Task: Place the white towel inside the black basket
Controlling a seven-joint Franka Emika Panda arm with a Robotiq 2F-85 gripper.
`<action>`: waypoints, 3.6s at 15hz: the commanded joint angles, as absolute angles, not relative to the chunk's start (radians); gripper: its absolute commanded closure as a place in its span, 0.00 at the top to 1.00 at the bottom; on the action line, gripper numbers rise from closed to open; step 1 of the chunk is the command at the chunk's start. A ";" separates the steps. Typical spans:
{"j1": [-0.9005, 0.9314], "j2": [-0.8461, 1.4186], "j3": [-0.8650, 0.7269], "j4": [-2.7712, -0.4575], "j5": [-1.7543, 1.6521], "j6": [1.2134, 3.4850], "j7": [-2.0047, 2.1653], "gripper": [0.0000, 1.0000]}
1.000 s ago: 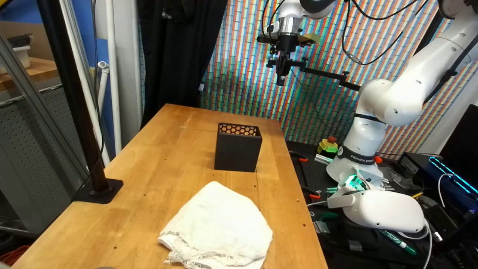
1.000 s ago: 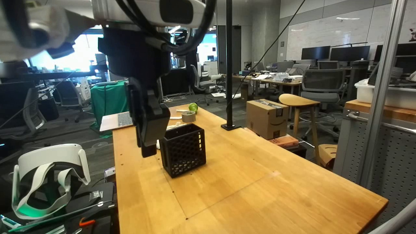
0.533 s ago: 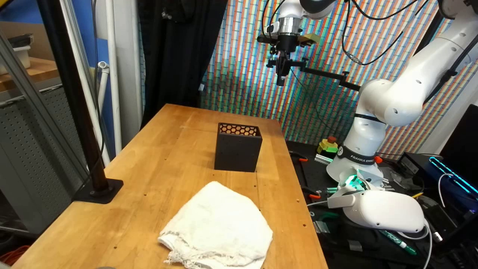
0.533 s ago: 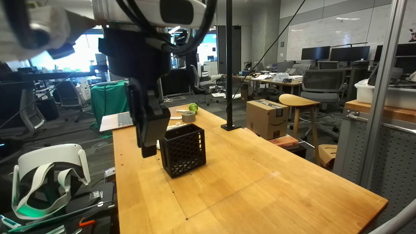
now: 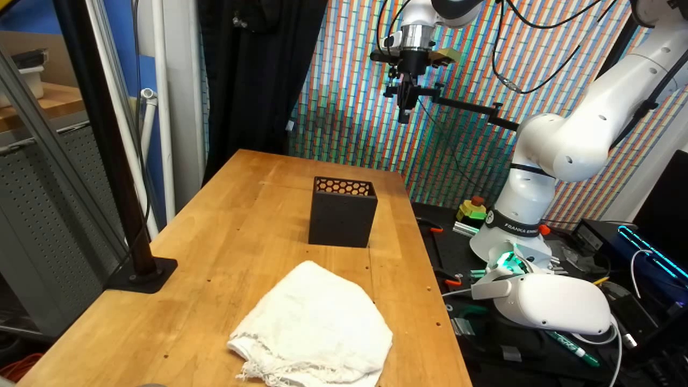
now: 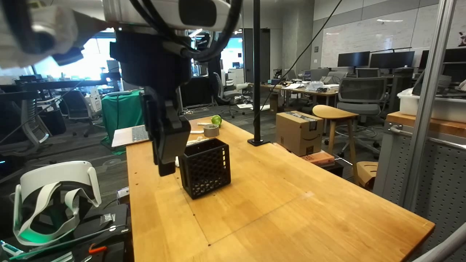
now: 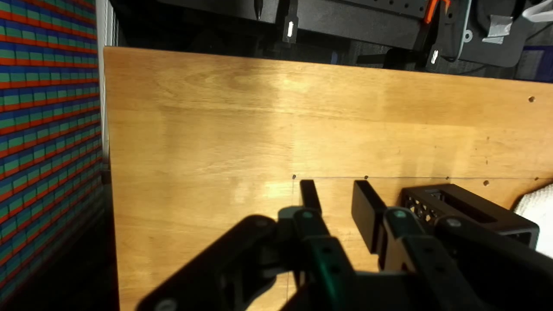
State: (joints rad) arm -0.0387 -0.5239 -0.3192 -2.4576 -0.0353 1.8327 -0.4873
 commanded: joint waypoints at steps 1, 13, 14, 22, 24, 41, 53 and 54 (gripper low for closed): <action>-0.060 -0.520 -0.301 -2.456 -0.026 1.831 -0.496 0.30; -0.023 -0.496 -0.264 -2.444 -0.037 1.826 -0.526 0.61; -0.005 -0.487 -0.237 -2.441 -0.043 1.830 -0.536 0.69; 0.220 -0.337 0.035 -2.298 -0.026 1.844 -0.551 1.00; 0.265 -0.297 0.093 -2.258 -0.036 1.863 -0.565 1.00; 0.347 -0.135 0.239 -2.227 -0.015 2.039 -0.856 1.00; 0.368 0.297 0.366 -1.946 -0.172 2.225 -1.290 1.00; 0.365 0.334 0.371 -1.924 -0.180 2.244 -1.335 1.00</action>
